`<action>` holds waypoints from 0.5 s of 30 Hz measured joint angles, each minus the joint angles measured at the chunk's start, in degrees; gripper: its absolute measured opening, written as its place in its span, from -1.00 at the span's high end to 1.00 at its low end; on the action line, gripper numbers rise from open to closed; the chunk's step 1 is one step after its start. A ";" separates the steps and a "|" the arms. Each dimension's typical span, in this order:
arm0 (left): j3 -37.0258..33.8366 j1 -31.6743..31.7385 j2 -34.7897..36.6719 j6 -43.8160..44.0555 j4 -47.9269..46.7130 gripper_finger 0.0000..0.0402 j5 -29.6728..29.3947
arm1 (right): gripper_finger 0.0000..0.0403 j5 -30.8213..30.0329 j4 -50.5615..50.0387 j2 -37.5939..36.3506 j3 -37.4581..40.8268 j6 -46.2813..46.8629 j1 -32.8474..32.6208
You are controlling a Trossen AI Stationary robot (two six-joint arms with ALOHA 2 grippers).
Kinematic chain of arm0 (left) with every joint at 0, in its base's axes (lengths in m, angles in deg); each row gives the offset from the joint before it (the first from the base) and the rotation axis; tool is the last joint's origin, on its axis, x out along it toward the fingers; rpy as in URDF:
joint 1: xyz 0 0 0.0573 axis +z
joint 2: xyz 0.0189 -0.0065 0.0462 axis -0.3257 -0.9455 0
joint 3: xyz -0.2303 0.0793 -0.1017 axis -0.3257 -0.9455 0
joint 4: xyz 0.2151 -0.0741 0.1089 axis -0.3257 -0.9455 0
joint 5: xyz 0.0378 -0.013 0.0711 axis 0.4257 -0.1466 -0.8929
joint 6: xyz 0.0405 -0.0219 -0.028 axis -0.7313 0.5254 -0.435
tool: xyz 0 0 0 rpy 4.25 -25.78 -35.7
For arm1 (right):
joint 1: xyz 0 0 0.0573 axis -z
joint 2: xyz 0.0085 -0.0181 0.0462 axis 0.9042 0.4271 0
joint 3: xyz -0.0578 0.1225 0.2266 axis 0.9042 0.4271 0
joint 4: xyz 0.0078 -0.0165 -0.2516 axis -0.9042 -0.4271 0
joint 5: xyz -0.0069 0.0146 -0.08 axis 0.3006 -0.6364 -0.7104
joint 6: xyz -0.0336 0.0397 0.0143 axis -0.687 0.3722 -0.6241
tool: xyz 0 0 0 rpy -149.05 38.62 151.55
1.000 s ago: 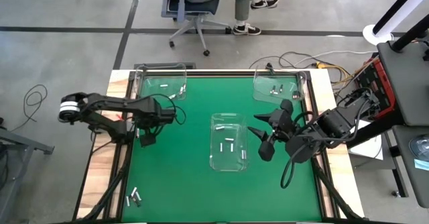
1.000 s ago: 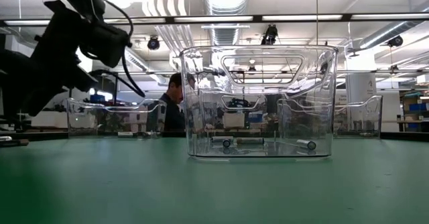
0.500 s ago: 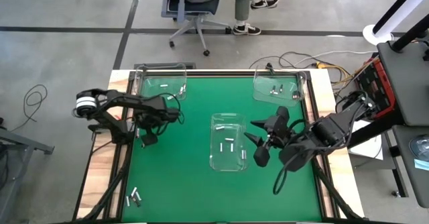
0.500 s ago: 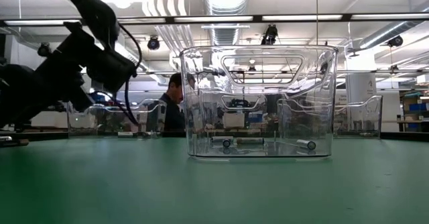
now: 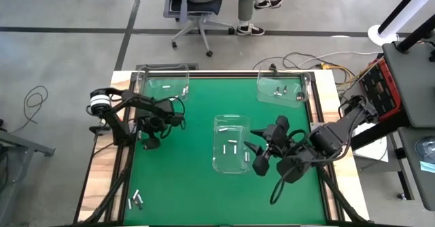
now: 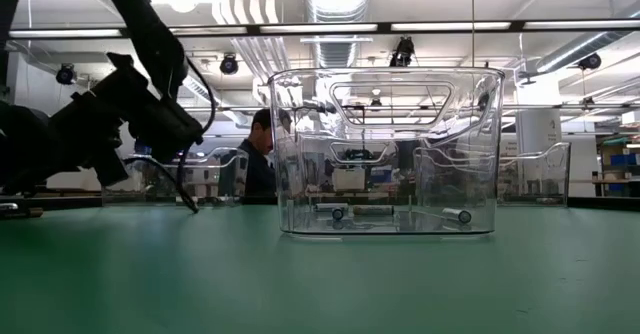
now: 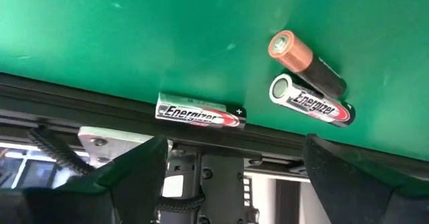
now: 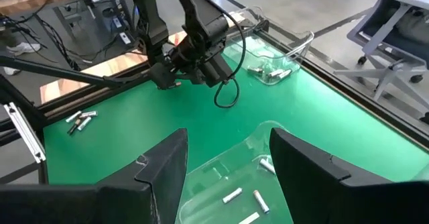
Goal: Sort batteries
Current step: Put the silver battery into the top left transparent bin
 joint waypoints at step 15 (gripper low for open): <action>-0.11 5.54 -4.71 -1.42 1.48 -0.49 3.94 | -0.01 0.00 -0.04 1.15 0.00 1.88 -2.03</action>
